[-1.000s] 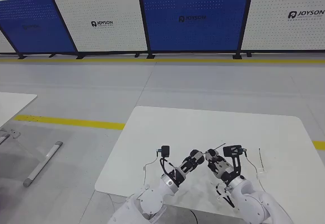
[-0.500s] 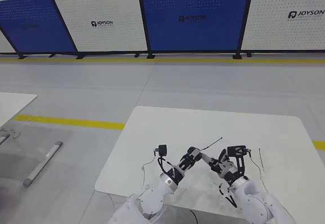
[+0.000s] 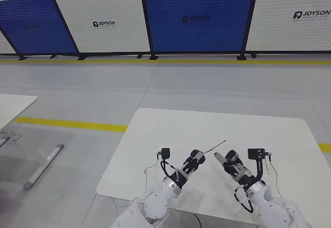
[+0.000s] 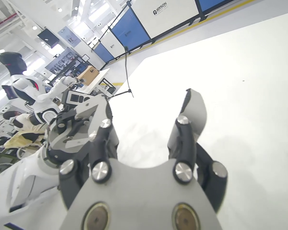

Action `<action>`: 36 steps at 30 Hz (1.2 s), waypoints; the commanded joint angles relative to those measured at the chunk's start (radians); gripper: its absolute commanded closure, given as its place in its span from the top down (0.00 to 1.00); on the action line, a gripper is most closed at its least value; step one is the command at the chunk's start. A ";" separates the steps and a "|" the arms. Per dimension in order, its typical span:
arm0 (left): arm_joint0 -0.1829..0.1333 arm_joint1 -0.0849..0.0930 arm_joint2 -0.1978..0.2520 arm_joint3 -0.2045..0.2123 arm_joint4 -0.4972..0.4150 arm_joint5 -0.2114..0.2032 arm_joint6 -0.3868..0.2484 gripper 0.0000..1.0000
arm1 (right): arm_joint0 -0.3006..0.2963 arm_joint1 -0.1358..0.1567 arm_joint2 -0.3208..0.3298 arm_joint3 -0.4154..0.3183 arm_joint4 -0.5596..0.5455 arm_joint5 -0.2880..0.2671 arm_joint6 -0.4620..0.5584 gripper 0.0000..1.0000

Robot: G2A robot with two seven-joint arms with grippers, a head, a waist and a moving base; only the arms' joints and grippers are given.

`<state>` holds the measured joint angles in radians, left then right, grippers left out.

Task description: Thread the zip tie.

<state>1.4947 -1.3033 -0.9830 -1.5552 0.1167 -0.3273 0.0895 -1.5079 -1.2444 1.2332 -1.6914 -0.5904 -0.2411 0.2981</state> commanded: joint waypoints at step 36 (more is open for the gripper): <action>0.006 -0.009 -0.006 0.001 0.047 0.011 0.151 1.00 | 0.009 -0.006 -0.048 -0.021 0.066 0.054 -0.018 0.00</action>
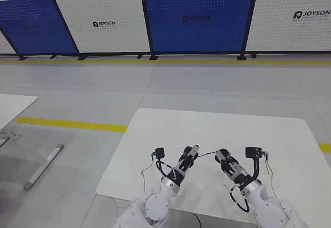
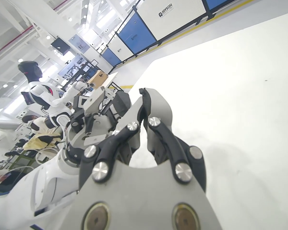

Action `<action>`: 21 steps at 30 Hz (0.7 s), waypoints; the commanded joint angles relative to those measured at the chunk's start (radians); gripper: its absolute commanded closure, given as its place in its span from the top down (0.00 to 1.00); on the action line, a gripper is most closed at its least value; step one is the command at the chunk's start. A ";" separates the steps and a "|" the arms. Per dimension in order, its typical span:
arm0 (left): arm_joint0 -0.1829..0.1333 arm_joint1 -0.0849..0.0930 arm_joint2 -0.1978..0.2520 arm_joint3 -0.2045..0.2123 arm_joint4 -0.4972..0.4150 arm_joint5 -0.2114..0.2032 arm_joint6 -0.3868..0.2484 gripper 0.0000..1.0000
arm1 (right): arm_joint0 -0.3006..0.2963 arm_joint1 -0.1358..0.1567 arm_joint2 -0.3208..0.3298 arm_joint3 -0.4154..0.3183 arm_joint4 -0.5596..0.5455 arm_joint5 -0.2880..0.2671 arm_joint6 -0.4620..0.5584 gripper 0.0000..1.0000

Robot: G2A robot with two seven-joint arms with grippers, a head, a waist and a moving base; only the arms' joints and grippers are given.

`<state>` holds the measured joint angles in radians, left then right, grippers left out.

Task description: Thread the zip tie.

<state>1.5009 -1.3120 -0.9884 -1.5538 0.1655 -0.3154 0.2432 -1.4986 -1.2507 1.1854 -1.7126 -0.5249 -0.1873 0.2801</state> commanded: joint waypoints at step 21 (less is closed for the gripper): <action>-0.004 -0.008 0.026 0.035 0.128 -0.001 0.075 1.00 | -0.015 -0.011 -0.003 -0.004 0.107 0.052 -0.082 0.00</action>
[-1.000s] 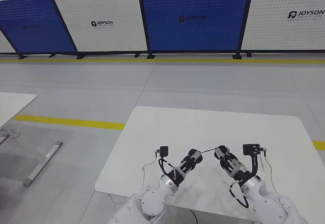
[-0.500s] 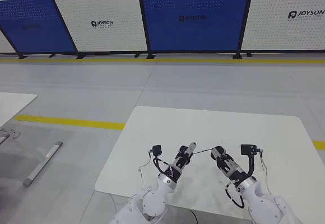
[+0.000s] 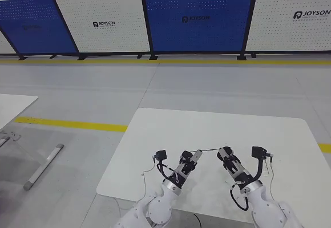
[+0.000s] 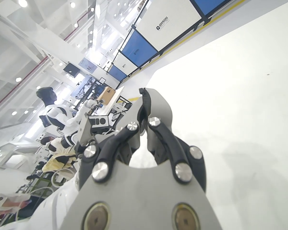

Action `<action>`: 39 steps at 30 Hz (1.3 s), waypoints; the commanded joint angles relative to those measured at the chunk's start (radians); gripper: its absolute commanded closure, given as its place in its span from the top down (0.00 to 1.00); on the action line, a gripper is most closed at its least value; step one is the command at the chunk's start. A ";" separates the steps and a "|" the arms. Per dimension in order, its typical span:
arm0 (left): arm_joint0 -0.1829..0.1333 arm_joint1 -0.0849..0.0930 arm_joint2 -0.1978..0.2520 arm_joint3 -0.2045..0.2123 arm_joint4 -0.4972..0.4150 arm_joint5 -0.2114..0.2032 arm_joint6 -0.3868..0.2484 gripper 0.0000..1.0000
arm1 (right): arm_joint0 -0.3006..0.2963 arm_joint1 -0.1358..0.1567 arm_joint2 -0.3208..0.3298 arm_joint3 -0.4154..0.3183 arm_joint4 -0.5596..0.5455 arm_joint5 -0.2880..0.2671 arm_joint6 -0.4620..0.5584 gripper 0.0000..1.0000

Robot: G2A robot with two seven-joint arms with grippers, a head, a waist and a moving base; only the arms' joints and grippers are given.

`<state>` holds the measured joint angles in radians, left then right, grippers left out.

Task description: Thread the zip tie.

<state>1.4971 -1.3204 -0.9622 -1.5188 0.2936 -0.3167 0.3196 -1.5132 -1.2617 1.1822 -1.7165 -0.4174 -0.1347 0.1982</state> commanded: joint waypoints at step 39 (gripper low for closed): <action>-0.020 -0.008 0.005 0.010 -0.020 -0.011 -0.086 0.00 | 0.006 -0.007 -0.034 0.013 0.009 0.003 -0.001 0.00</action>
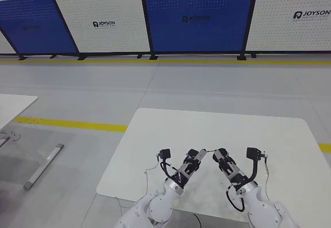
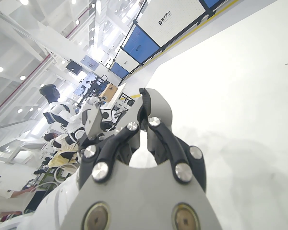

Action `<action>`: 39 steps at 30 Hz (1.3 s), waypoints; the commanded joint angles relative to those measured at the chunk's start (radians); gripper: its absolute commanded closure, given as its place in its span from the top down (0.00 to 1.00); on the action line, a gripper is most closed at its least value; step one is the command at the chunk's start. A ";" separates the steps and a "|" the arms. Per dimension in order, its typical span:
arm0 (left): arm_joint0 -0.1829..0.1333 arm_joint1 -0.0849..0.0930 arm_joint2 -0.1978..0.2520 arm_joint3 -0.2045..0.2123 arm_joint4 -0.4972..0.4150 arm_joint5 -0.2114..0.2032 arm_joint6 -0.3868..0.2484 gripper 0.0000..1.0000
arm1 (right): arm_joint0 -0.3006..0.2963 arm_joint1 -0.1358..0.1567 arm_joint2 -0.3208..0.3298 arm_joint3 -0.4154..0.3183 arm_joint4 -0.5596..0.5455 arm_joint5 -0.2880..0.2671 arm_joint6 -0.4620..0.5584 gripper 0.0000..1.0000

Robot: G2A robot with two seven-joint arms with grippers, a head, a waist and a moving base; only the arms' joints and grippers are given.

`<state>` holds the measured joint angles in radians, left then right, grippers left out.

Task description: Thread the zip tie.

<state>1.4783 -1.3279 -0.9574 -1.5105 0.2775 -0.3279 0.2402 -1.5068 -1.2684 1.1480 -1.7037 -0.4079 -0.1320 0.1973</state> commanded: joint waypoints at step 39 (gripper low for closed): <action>0.001 -0.006 -0.036 -0.021 -0.248 -0.012 -0.126 0.00 | -0.017 0.007 0.074 0.038 -0.057 0.101 -0.058 1.00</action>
<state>1.4761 -1.3360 -0.9873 -1.5268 0.0497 -0.3402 0.1384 -1.5285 -1.2616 1.2258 -1.6679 -0.4277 -0.0638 0.1457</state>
